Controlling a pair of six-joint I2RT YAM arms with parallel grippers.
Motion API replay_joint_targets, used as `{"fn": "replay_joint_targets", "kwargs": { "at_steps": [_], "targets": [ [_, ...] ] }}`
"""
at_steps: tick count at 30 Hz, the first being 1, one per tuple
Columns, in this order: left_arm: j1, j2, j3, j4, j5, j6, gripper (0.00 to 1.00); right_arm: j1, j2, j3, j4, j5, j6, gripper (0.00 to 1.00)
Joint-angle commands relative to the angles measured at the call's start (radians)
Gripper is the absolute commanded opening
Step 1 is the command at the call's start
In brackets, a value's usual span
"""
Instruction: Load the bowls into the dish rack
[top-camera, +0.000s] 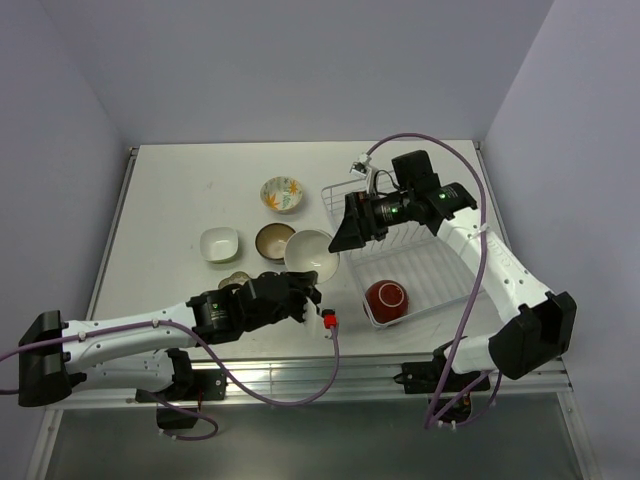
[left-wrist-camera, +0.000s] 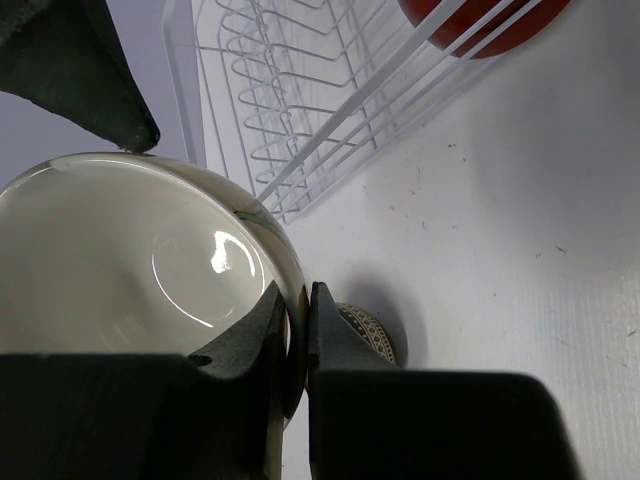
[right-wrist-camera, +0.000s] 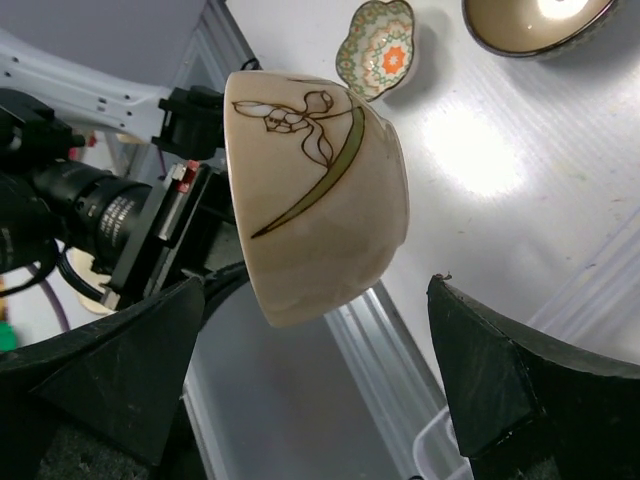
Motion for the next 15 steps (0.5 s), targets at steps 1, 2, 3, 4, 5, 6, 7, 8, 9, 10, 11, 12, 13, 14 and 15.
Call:
{"fn": "replay_joint_targets", "kwargs": {
  "at_steps": [1, 2, 3, 4, 5, 6, 7, 8, 9, 10, 11, 12, 13, 14, 15],
  "targets": [
    [-0.011, -0.033, 0.044, 0.132, -0.029, 0.020, 0.00, 0.012, 0.008, -0.020, 0.091, -0.030, 0.122, 1.00],
    [-0.011, -0.034, 0.045, 0.135, -0.025, 0.015, 0.00, 0.015, 0.009, -0.022, 0.101, -0.041, 0.131, 1.00],
    [-0.012, -0.039, 0.047, 0.137, -0.022, 0.011, 0.00, 0.021, 0.013, -0.022, 0.108, -0.039, 0.142, 1.00],
    [-0.012, -0.041, 0.048, 0.138, -0.016, 0.008, 0.00, 0.023, 0.015, -0.019, 0.110, -0.038, 0.143, 1.00],
    [-0.012, -0.042, 0.048, 0.141, -0.016, 0.003, 0.00, 0.026, 0.018, -0.017, 0.104, -0.036, 0.145, 1.00],
    [-0.014, -0.044, 0.048, 0.144, -0.016, 0.002, 0.00, 0.029, 0.022, -0.014, 0.102, -0.039, 0.143, 1.00],
    [-0.014, -0.045, 0.048, 0.149, -0.016, 0.000, 0.00, 0.032, 0.025, -0.016, 0.102, -0.042, 0.145, 1.00],
    [-0.014, -0.048, 0.047, 0.152, -0.015, 0.002, 0.00, 0.033, 0.027, -0.017, 0.104, -0.045, 0.146, 1.00],
    [-0.014, -0.050, 0.045, 0.155, -0.013, 0.002, 0.00, 0.036, 0.030, -0.019, 0.104, -0.047, 0.152, 1.00],
    [-0.014, -0.048, 0.047, 0.155, -0.013, 0.000, 0.00, 0.046, 0.030, -0.019, 0.107, -0.050, 0.155, 1.00],
    [-0.014, -0.047, 0.048, 0.154, -0.015, -0.006, 0.00, 0.050, 0.030, -0.017, 0.113, -0.058, 0.157, 1.00],
    [-0.015, -0.044, 0.054, 0.155, -0.016, -0.009, 0.00, 0.053, 0.028, -0.016, 0.116, -0.067, 0.163, 1.00],
    [-0.015, -0.042, 0.056, 0.158, -0.016, -0.015, 0.00, 0.058, 0.027, -0.017, 0.119, -0.067, 0.169, 1.00],
    [-0.015, -0.042, 0.057, 0.163, -0.016, -0.018, 0.00, 0.065, 0.027, -0.016, 0.119, -0.067, 0.171, 1.00],
    [-0.015, -0.042, 0.057, 0.166, -0.015, -0.018, 0.00, 0.069, 0.031, -0.014, 0.118, -0.067, 0.177, 1.00]
  ]
}}
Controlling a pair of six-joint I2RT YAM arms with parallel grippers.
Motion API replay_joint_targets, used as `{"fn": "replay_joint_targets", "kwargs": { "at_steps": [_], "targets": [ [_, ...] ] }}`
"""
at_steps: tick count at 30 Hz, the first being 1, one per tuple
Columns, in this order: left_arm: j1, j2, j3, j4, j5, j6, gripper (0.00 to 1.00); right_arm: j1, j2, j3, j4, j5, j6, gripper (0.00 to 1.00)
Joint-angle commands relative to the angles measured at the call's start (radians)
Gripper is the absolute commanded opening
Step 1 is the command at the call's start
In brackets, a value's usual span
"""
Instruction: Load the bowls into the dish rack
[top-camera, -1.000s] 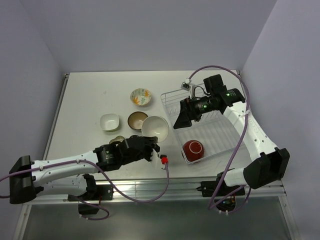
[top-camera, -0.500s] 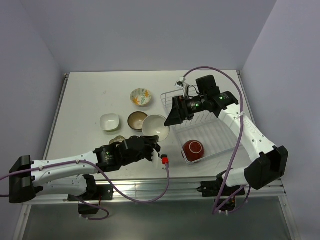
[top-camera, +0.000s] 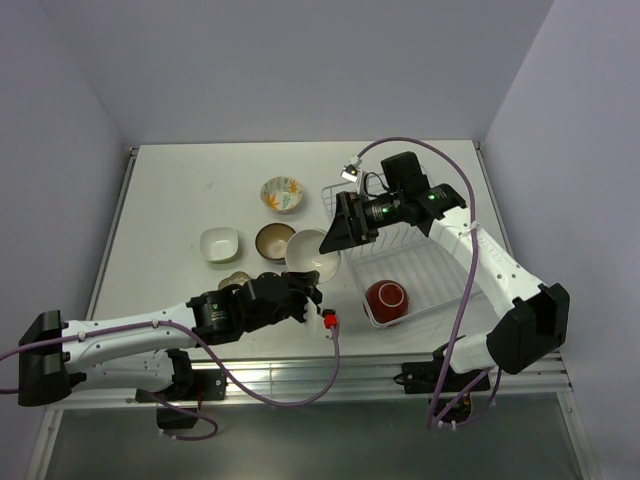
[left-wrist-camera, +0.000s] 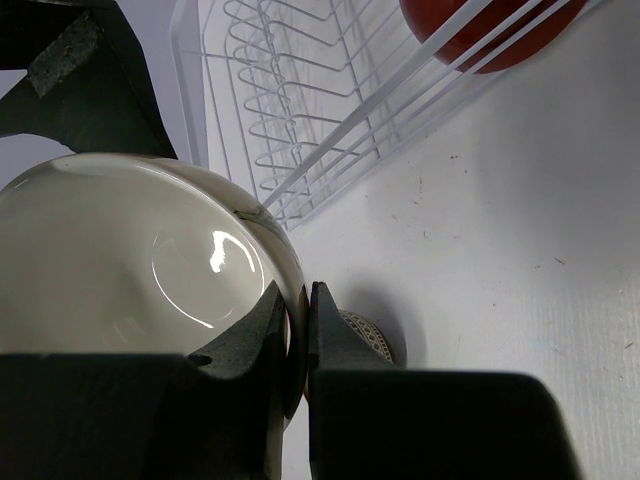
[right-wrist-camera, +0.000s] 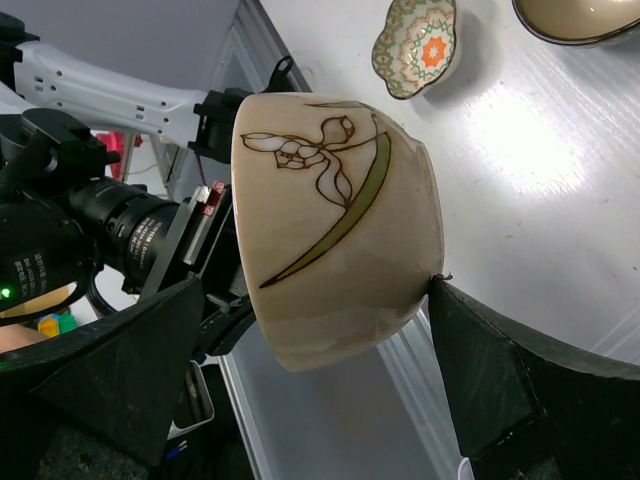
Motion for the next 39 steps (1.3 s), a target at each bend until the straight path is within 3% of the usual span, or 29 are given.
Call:
{"fn": "replay_joint_targets", "kwargs": {
  "at_steps": [1, 21, 30, 33, 36, 38, 39],
  "targets": [
    [-0.008, -0.041, 0.057, 0.148, -0.017, -0.008, 0.00, 0.021, 0.001, 0.006, 0.042, -0.033, 0.031, 1.00],
    [-0.019, -0.066, 0.045, 0.200, -0.013, 0.004, 0.00, 0.032, 0.056, 0.009, 0.043, -0.159, 0.045, 1.00],
    [-0.020, -0.078, 0.042, 0.157, 0.018, -0.007, 0.00, 0.016, 0.052, 0.006, 0.066, -0.185, 0.042, 0.85],
    [-0.022, -0.081, 0.037, 0.153, 0.021, -0.008, 0.00, 0.013, 0.044, 0.004, 0.075, -0.194, 0.039, 0.72],
    [-0.022, -0.078, 0.039, 0.149, 0.018, -0.007, 0.00, 0.012, 0.035, 0.007, 0.077, -0.188, 0.028, 0.51],
    [-0.022, -0.078, 0.037, 0.146, 0.019, -0.007, 0.04, 0.009, 0.036, 0.011, 0.072, -0.204, 0.019, 0.28],
    [-0.022, -0.077, 0.037, 0.143, 0.018, -0.010, 0.06, 0.006, 0.036, 0.012, 0.071, -0.207, 0.017, 0.12]
  ]
}}
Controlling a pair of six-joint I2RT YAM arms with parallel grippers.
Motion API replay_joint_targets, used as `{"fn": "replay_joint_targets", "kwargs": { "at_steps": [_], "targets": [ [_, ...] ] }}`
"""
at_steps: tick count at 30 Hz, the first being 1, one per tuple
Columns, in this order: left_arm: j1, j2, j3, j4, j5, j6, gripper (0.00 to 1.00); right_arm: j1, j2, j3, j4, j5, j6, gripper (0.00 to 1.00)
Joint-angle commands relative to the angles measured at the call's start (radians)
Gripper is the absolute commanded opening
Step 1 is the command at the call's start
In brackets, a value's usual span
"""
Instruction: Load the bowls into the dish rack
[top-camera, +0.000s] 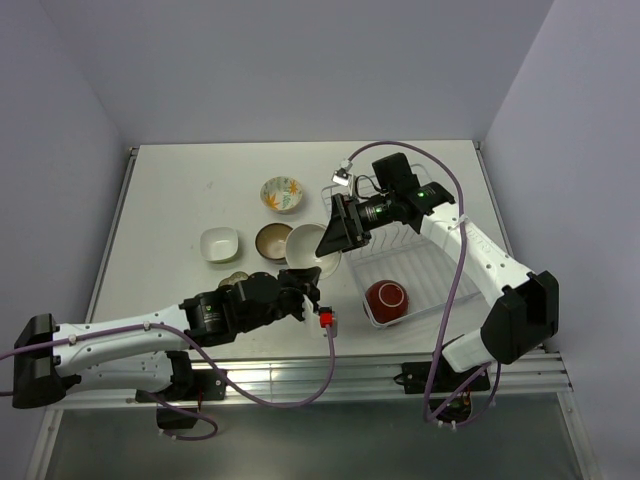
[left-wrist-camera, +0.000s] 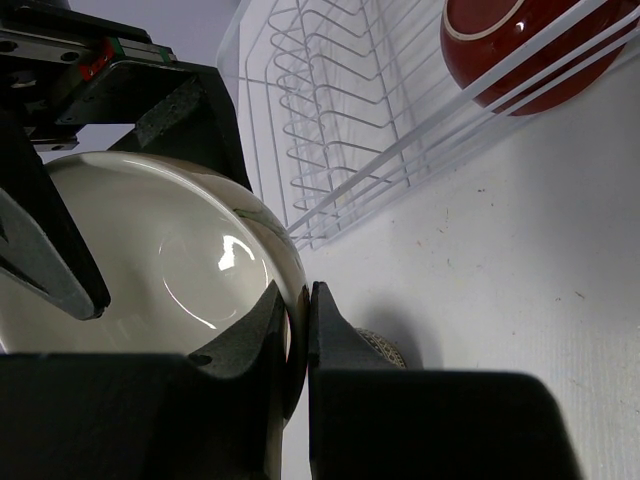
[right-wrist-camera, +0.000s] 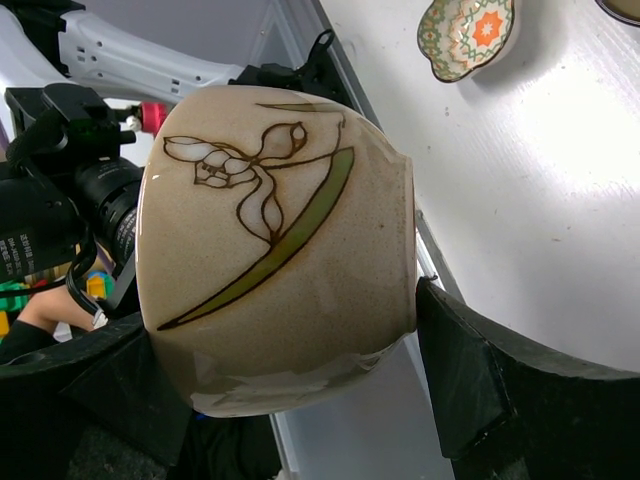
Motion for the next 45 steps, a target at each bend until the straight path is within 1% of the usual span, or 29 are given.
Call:
{"fn": "replay_joint_targets", "kwargs": {
  "at_steps": [1, 2, 5, 6, 8, 11, 16, 26, 31, 36, 41, 42, 45],
  "targets": [
    [-0.010, -0.034, 0.034, 0.091, 0.016, 0.009, 0.11, -0.013, -0.024, 0.011, 0.045, -0.104, 0.001, 0.03],
    [-0.010, -0.034, 0.034, 0.089, 0.016, 0.009, 0.14, -0.014, -0.024, 0.011, 0.044, -0.108, 0.000, 0.00],
    [-0.010, -0.037, 0.027, 0.078, 0.018, 0.009, 0.25, -0.023, -0.027, 0.017, 0.036, -0.111, -0.015, 0.00],
    [-0.010, -0.039, 0.024, 0.075, 0.018, 0.011, 0.29, -0.028, -0.032, 0.020, 0.036, -0.111, -0.015, 0.00],
    [-0.010, -0.037, 0.022, 0.074, 0.016, 0.012, 0.33, -0.034, -0.036, 0.024, 0.039, -0.110, -0.022, 0.00],
    [-0.010, -0.039, 0.021, 0.071, 0.018, 0.011, 0.34, -0.046, -0.047, 0.029, 0.044, -0.098, -0.026, 0.00],
    [-0.010, -0.037, 0.016, 0.074, 0.015, 0.008, 0.41, -0.068, -0.052, 0.038, 0.019, -0.081, -0.064, 0.00],
    [-0.010, -0.028, 0.014, 0.066, 0.026, 0.012, 0.40, -0.082, -0.061, 0.044, -0.004, -0.082, -0.086, 0.00],
    [-0.010, -0.013, 0.019, 0.034, 0.042, 0.015, 0.38, -0.080, -0.065, 0.044, -0.021, -0.073, -0.103, 0.00],
    [-0.010, 0.006, 0.019, 0.014, 0.052, 0.031, 0.42, -0.071, -0.072, 0.058, -0.044, -0.061, -0.120, 0.00],
    [-0.010, 0.018, 0.016, -0.011, 0.046, 0.047, 0.43, -0.056, -0.075, 0.063, -0.067, -0.032, -0.138, 0.00],
    [-0.010, 0.019, 0.017, -0.011, 0.042, 0.049, 0.43, -0.051, -0.079, 0.061, -0.070, -0.027, -0.146, 0.00],
    [-0.010, 0.030, 0.019, -0.014, 0.035, 0.054, 0.32, -0.031, -0.090, 0.058, -0.076, -0.012, -0.163, 0.00]
  ]
}}
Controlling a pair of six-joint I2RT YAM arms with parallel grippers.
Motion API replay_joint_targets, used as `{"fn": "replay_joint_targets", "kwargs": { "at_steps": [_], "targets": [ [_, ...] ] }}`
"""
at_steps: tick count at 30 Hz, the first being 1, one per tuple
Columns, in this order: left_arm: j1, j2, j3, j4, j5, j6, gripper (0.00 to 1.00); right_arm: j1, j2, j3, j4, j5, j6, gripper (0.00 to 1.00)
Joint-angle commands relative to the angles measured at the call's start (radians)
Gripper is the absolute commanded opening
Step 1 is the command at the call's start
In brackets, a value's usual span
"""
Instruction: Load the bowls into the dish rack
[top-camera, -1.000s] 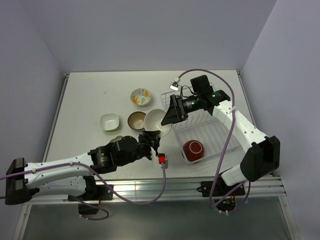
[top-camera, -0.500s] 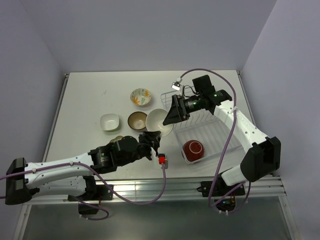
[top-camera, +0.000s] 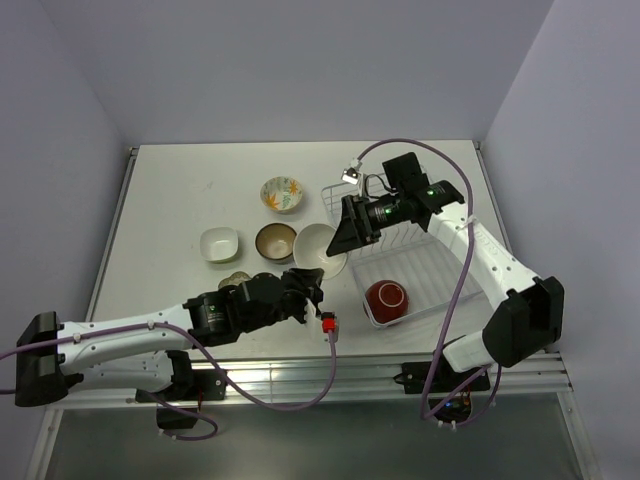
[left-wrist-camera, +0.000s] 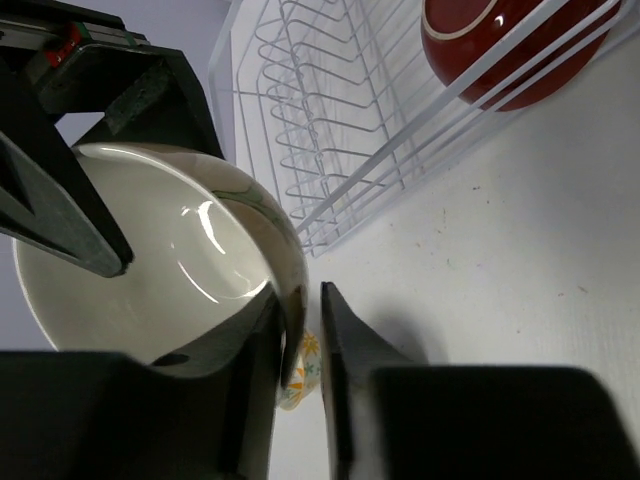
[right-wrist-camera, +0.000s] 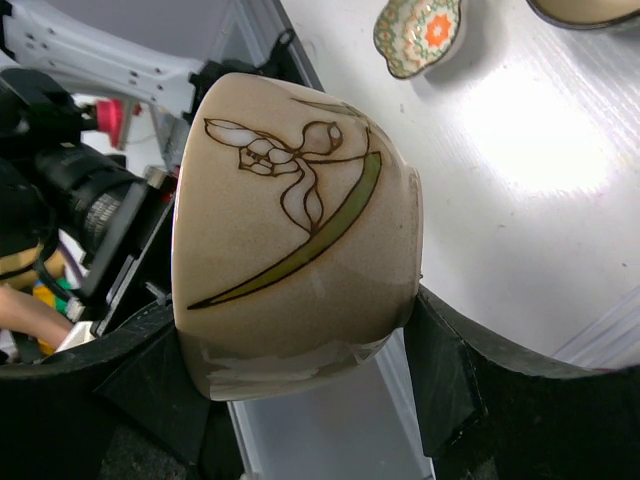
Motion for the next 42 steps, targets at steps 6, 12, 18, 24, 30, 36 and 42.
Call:
{"fn": "replay_joint_targets", "kwargs": {
  "at_steps": [6, 12, 18, 24, 30, 36, 42],
  "targets": [
    [-0.007, 0.013, 0.017, -0.001, -0.001, 0.002, 0.00, 0.048, -0.071, 0.064, -0.020, -0.030, -0.053, 0.00],
    [-0.007, -0.019, -0.021, 0.090, -0.025, -0.024, 0.00, 0.048, -0.053, 0.080, -0.047, -0.069, -0.043, 0.43],
    [-0.007, -0.047, -0.042, 0.133, -0.044, -0.035, 0.00, 0.041, -0.062, 0.073, 0.015, -0.122, 0.038, 0.71],
    [-0.007, -0.080, -0.068, 0.150, -0.039, -0.032, 0.00, 0.002, -0.046, 0.081, 0.039, -0.164, 0.092, 0.93],
    [-0.007, -0.076, -0.059, 0.142, -0.036, -0.038, 0.00, -0.008, -0.046, 0.064, 0.107, -0.159, 0.167, 0.95],
    [-0.007, -0.068, -0.045, 0.144, -0.038, -0.047, 0.00, -0.008, -0.036, 0.044, 0.145, -0.127, 0.220, 0.95],
    [-0.007, -0.058, -0.035, 0.137, -0.038, -0.053, 0.00, -0.007, -0.031, 0.044, 0.135, -0.121, 0.204, 0.74]
  ]
}}
